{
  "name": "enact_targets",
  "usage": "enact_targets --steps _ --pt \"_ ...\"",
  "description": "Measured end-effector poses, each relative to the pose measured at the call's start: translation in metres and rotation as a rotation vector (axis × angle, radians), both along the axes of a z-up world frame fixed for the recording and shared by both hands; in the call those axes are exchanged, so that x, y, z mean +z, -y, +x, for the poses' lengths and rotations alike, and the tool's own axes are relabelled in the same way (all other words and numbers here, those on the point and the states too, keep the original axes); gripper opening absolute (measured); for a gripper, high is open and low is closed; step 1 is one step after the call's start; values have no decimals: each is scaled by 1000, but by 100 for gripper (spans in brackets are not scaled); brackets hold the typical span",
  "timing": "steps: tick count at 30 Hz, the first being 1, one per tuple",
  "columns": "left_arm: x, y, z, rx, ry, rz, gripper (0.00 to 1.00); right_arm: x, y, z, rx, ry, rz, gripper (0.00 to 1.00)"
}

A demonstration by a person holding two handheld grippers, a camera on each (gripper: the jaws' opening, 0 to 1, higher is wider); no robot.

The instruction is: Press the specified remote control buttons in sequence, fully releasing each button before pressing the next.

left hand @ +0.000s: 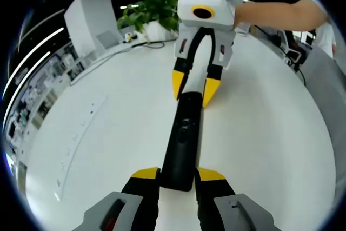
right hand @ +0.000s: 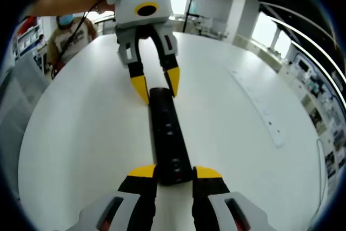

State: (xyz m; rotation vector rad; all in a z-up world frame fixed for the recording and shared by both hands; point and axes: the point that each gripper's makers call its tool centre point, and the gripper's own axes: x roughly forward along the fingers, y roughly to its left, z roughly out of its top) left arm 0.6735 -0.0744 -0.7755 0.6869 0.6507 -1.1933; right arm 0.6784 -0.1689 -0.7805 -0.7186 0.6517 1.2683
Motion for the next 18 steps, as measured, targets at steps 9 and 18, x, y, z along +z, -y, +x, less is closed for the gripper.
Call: enact_targets --steps 9,18 --pt "0 -1 1 14 -5 -19 26 0 1 2 -14 -9 9 24" --pt "1 -2 2 33 3 -36 28 0 1 3 -25 -8 13 26"
